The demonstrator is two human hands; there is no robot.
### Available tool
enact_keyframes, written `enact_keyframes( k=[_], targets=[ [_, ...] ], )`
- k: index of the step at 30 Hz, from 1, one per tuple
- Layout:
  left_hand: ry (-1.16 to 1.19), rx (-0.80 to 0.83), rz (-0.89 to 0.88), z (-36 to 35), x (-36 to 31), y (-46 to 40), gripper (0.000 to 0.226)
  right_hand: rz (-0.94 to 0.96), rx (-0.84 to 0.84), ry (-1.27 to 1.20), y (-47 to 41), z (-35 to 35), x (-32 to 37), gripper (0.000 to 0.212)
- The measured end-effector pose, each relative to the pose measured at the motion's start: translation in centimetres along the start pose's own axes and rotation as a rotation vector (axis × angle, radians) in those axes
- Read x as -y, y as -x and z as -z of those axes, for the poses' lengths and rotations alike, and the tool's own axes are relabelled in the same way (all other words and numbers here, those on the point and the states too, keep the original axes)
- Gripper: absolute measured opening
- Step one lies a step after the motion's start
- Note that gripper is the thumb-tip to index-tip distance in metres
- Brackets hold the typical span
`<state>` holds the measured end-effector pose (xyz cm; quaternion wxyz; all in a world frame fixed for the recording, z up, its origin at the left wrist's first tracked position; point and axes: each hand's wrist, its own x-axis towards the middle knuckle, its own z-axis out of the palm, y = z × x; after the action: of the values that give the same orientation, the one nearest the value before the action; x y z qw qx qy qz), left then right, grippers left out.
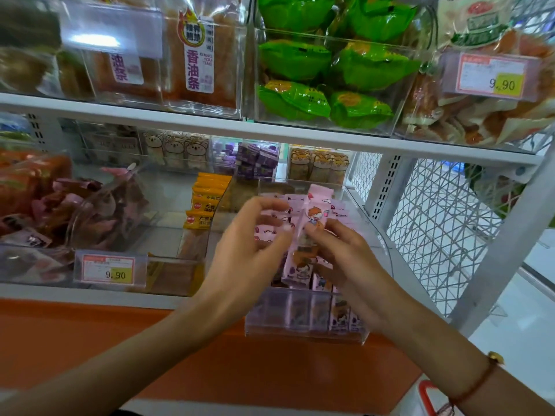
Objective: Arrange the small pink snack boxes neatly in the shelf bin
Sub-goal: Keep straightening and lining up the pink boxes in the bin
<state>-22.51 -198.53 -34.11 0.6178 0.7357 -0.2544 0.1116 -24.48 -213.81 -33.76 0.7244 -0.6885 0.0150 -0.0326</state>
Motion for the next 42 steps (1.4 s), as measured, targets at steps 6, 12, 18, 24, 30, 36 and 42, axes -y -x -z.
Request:
enact_keyframes(
  k=[6,12,18,24,30,36,42],
  targets=[
    [-0.203,0.044,-0.069,-0.8,0.7,0.4,0.048,0.024,0.024,-0.138,0.1,0.2,0.0,0.026],
    [-0.160,0.062,-0.099,-1.1,0.8,0.4,0.038,0.061,0.025,-0.102,0.3,0.4,0.1,0.024],
    [-0.181,0.138,-0.097,-0.9,1.1,0.3,0.043,0.187,-0.025,-0.059,0.2,1.2,0.5,0.023],
    [-0.211,0.043,-0.214,-0.7,0.8,0.0,0.052,0.371,-0.180,0.120,0.9,0.9,0.7,0.054],
    [-0.114,0.072,-0.146,-0.7,0.4,-0.2,0.041,0.364,-0.116,0.085,0.9,1.1,1.0,0.054],
    [0.271,0.286,0.258,-0.5,-0.3,-0.6,0.028,0.234,-0.141,0.065,0.6,1.5,1.2,0.041],
    [0.336,0.345,0.376,-0.5,-0.1,-0.7,0.043,0.208,-0.135,0.015,0.8,1.5,1.3,0.037]
  ],
)
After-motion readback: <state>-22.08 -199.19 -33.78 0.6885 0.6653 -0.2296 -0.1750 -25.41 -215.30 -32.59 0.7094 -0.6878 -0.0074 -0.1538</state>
